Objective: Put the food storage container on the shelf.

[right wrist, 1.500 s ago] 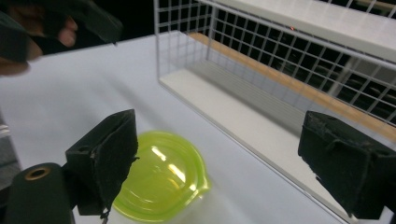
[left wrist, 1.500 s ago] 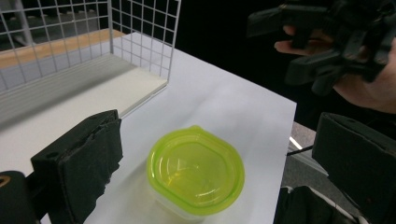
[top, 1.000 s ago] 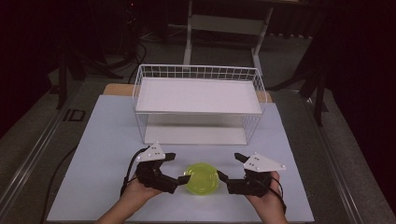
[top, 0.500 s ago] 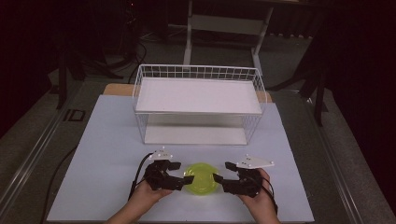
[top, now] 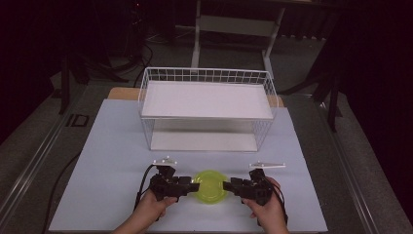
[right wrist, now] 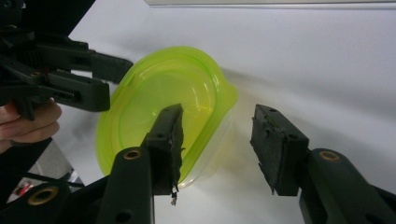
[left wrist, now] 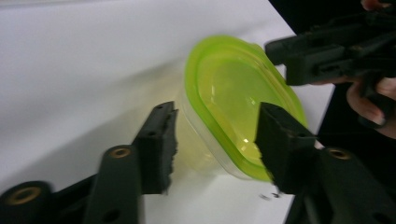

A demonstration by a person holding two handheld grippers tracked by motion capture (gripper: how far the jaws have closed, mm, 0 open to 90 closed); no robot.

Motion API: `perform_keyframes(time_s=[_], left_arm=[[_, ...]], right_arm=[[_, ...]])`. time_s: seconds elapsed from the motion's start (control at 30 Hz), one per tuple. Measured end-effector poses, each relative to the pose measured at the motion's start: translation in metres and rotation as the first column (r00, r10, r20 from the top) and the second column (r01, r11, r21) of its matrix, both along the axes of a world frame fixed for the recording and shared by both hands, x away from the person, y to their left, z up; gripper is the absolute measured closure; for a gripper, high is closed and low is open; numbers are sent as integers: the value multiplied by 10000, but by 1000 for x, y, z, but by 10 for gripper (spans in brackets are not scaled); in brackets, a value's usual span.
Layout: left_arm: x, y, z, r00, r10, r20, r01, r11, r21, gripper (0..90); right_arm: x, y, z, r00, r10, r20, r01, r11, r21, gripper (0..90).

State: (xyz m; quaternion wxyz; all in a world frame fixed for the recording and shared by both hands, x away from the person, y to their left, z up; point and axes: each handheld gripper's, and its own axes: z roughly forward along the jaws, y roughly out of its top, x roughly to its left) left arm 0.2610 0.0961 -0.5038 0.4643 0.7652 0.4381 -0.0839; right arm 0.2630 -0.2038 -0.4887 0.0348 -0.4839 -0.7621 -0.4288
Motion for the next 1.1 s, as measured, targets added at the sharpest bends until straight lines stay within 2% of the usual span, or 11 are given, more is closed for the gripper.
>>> perform_keyframes(time_s=[0.03, 0.07, 0.13, 0.23, 0.27, 0.37, 0.47, 0.67, 0.83, 1.1], left_arm=[[-1, -1, -2, 9999, -103, -51, 103, 9999, 67, 568], [-2, -1, -3, 9999, -87, -69, 87, 10000, -1, 609], [-2, -1, -3, 9997, -107, -210, 105, 9999, -131, 643], [-5, -4, -1, 9993, -239, -273, 240, 9997, 10, 677], [-6, -5, 0, 9993, -250, -276, 250, 9997, -5, 696], [-10, -6, 6, 9999, -109, -84, 112, 9993, 355, 763], [-10, -4, 8, 9994, 150, -327, -144, 9997, 185, 804], [-12, -5, 20, 9998, 185, 100, -190, 9987, 467, 811], [-12, -4, 35, 9977, 402, 547, -413, 9990, 187, 814], [-13, 1, 65, 9892, 659, 1311, -631, 9977, -251, 820]], right_arm=[[1, 1, -1, 9999, 65, -122, -66, 10000, -48, 556], [0, 3, -1, 10000, 61, -9, -61, 9997, -255, 608], [1, 4, -3, 9996, 118, -258, -121, 9999, -117, 650], [-1, 6, -1, 9991, 240, -362, -241, 9997, -17, 723], [-2, 7, 0, 9995, 181, -266, -182, 9998, -53, 743], [-7, 7, 7, 9999, 36, 161, -36, 10000, -56, 794], [-11, 10, 13, 9985, 160, 530, -144, 9994, -301, 799], [-14, 12, 18, 9956, 244, 899, -201, 9986, -488, 800], [-11, 11, 31, 9913, 175, 1301, -129, 9993, -363, 799], [-6, 13, 62, 9796, 236, 1997, -182, 9994, -286, 797]])
